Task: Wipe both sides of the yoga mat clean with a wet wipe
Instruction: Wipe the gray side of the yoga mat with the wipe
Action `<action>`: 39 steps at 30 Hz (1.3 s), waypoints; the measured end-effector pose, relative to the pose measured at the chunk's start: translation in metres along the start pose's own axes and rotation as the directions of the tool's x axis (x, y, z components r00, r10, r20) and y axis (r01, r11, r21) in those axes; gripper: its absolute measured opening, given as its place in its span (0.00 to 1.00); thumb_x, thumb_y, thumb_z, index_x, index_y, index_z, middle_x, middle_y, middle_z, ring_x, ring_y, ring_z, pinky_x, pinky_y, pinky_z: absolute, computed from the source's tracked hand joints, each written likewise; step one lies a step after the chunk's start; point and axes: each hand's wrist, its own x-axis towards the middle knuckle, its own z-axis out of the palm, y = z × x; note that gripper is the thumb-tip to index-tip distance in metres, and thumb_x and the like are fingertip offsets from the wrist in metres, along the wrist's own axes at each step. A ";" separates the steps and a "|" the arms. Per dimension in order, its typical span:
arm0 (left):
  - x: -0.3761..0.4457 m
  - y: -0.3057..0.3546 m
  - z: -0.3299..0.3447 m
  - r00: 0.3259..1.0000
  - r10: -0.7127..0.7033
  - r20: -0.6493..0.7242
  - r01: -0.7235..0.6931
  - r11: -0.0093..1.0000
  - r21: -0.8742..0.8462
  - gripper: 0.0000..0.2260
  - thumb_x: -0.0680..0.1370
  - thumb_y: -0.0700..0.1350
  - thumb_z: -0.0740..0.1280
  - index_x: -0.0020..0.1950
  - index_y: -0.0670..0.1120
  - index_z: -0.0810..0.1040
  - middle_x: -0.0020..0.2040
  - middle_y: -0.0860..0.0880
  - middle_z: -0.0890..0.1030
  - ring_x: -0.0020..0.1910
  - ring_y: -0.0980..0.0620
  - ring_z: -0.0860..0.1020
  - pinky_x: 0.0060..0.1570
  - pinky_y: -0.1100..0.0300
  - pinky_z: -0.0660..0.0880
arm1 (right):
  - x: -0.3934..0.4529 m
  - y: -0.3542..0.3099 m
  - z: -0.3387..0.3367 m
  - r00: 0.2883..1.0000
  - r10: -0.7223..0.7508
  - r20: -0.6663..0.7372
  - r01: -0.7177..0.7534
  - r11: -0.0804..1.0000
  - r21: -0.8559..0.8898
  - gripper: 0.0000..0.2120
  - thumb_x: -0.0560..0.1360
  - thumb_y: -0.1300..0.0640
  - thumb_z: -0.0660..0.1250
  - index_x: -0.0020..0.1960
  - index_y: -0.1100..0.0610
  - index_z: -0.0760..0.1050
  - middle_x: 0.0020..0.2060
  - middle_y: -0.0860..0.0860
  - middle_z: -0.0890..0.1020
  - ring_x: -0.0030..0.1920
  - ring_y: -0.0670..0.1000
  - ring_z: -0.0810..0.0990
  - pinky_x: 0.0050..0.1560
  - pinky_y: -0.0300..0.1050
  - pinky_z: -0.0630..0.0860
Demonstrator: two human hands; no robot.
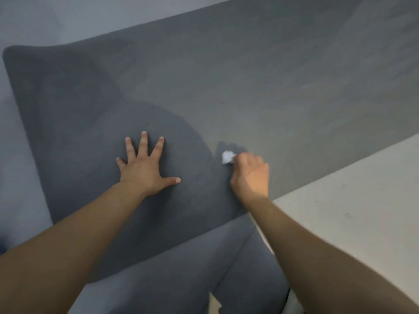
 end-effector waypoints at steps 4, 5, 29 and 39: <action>0.002 -0.001 -0.005 1.000 0.005 0.028 -0.004 1.000 -0.025 0.58 0.61 0.76 0.71 0.80 0.65 0.38 0.80 0.54 0.31 0.79 0.38 0.34 0.72 0.28 0.55 | 0.049 0.042 -0.003 0.936 0.351 -0.035 -0.351 0.936 0.003 0.03 0.74 0.59 0.62 0.47 0.56 0.74 0.42 0.56 0.78 0.45 0.61 0.76 0.41 0.52 0.66; 0.002 -0.002 -0.005 1.000 0.005 0.030 -0.004 0.999 -0.041 0.58 0.61 0.76 0.71 0.80 0.65 0.39 0.80 0.54 0.31 0.79 0.38 0.34 0.72 0.28 0.54 | 0.050 0.033 -0.001 0.923 0.381 -0.043 -0.381 0.924 0.019 0.03 0.75 0.59 0.61 0.47 0.57 0.74 0.43 0.56 0.78 0.45 0.62 0.76 0.41 0.52 0.66; 0.006 -0.008 -0.021 0.998 0.012 0.058 -0.010 0.999 -0.039 0.59 0.67 0.64 0.77 0.82 0.55 0.37 0.81 0.59 0.36 0.80 0.41 0.38 0.71 0.33 0.63 | 0.047 -0.104 0.021 0.994 -0.023 0.103 0.008 0.989 0.147 0.06 0.67 0.62 0.69 0.43 0.56 0.75 0.38 0.56 0.79 0.40 0.61 0.78 0.37 0.50 0.70; 0.011 -0.014 -0.031 0.999 0.038 0.003 -0.038 0.994 0.105 0.60 0.60 0.73 0.75 0.81 0.54 0.47 0.78 0.55 0.46 0.76 0.41 0.53 0.69 0.38 0.67 | 0.124 -0.003 0.010 0.999 0.031 -0.013 -0.030 0.999 0.037 0.19 0.68 0.51 0.51 0.46 0.60 0.75 0.42 0.61 0.79 0.44 0.65 0.77 0.39 0.53 0.70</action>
